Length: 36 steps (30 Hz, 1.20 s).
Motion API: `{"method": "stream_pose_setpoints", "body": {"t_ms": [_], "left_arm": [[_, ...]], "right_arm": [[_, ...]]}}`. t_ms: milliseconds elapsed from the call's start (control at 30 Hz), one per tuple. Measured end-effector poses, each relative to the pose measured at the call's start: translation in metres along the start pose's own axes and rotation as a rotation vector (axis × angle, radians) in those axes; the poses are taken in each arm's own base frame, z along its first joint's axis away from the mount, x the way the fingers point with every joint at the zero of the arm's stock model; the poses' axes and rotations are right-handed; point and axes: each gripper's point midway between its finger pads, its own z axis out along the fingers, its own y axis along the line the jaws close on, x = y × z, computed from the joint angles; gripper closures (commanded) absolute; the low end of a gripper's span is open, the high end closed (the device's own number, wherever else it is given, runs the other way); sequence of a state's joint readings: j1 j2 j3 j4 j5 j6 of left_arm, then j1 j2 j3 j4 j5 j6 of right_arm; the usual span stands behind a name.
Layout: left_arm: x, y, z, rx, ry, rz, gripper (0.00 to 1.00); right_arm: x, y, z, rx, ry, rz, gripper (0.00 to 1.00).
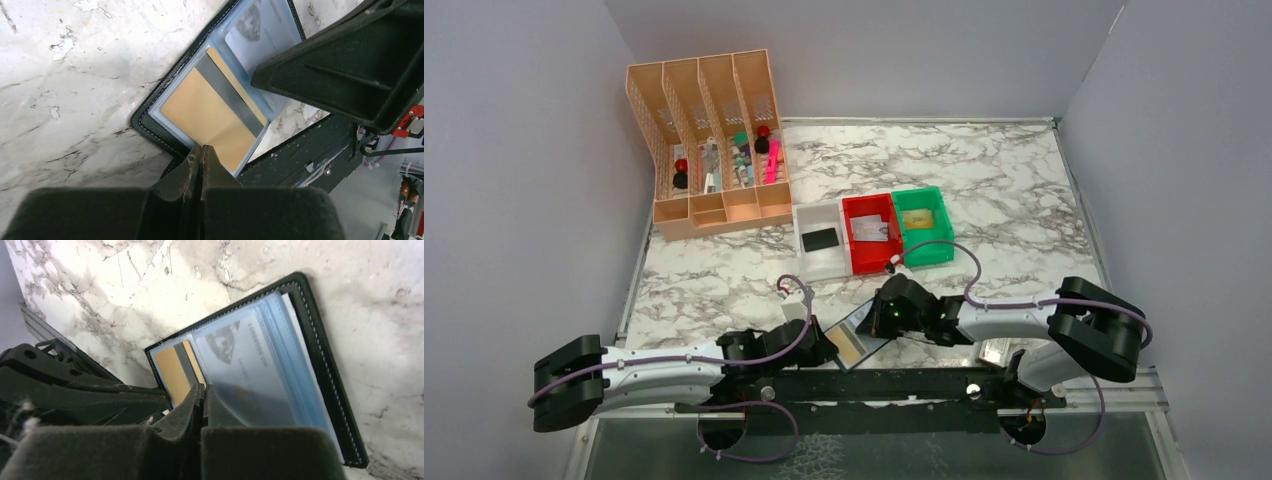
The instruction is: Take the credit cards out of the card holder
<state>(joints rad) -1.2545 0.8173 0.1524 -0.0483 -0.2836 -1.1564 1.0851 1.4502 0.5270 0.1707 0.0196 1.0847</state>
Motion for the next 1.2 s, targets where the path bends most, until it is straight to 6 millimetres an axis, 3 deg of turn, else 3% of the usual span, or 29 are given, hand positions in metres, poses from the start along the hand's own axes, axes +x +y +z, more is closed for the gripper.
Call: {"method": "stream_pose_setpoints", "body": {"t_ms": [167,500,833,1200], "left_arm": [[0.0,0.003,-0.002,-0.005,0.002,0.008,0.98],[0.0,0.002,-0.001,-0.022,0.011,0.06,0.84],[0.001,0.001,0.002,-0.021,0.012,0.062,0.88],[0.003,-0.003,0.008,-0.011,0.017,0.048,0.95]], "right_arm": [[-0.005,-0.007,0.005,0.012,0.009,-0.052,0.99],[0.002,0.006,0.014,-0.056,0.11,-0.199,0.7],[0.01,0.01,0.012,-0.111,0.158,-0.227,0.72],[0.002,0.01,0.015,-0.153,0.136,-0.193,0.95]]}}
